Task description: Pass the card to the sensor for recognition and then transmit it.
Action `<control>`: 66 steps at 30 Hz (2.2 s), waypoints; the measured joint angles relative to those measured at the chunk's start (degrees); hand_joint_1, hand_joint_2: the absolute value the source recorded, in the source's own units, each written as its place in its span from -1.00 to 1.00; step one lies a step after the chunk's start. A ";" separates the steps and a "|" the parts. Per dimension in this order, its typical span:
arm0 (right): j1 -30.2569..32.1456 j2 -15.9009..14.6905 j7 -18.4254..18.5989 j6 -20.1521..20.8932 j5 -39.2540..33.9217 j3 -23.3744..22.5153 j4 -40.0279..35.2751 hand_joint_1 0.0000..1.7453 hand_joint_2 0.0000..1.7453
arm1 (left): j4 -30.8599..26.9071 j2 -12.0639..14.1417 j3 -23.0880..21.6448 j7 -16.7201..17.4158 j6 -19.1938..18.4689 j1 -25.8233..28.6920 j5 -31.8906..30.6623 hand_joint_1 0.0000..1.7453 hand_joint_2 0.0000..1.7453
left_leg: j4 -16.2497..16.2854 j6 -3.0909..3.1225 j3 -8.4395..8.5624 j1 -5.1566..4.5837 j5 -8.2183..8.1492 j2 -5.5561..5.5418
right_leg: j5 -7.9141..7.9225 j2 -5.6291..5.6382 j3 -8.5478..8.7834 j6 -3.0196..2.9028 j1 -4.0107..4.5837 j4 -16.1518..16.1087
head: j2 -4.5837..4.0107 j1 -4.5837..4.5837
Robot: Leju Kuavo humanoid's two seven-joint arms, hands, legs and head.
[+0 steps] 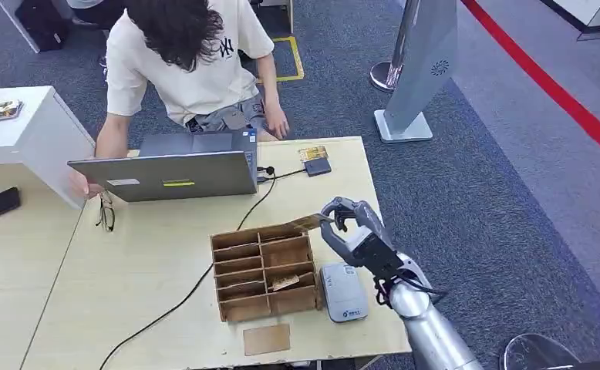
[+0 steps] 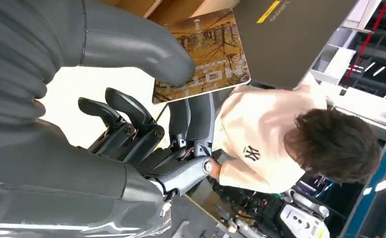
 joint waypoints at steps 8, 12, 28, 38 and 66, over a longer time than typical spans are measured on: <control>-2.29 0.59 0.28 0.98 -0.11 2.12 0.33 1.00 1.00 | 0.00 0.00 0.00 0.00 0.00 -0.02 -0.44 -1.00 -1.00 | 0.00 0.00 0.01 0.00 0.00 0.00 | 0.00 0.00 0.00 0.00 0.00 0.01 | 0.00 0.00; -4.28 1.77 1.37 0.98 0.00 3.95 1.13 1.00 1.00 | 0.00 -0.02 0.00 0.07 -0.02 -0.04 -1.11 -1.00 -1.00 | 0.00 0.00 0.01 0.01 0.01 0.01 | 0.00 0.01 0.00 0.00 0.00 0.02 | 0.00 0.00; -14.16 8.53 7.13 -11.85 6.54 9.99 9.58 1.00 1.00 | 0.00 -0.11 -0.63 0.59 -0.52 -0.14 -3.78 -1.00 -1.00 | 0.00 -0.02 0.01 0.01 0.04 -0.01 | 0.00 0.00 0.00 0.00 0.01 0.04 | 0.00 0.02; -17.80 12.63 10.33 -29.46 21.96 11.58 17.50 1.00 1.00 | 0.00 -0.24 -1.79 1.27 -0.94 -0.20 -5.59 -1.00 -1.00 | 0.00 -0.02 0.02 0.01 0.04 0.00 | 0.00 0.01 0.00 -0.01 0.01 0.04 | 0.00 0.00; -13.13 17.59 12.76 -40.22 65.76 3.65 20.59 -1.00 1.00 | 0.02 -0.66 -2.67 1.90 -1.49 -0.92 -7.65 -1.00 -1.00 | 0.00 -0.02 0.03 0.01 0.03 0.01 | 0.00 0.02 0.00 0.00 0.01 0.03 | 0.00 0.00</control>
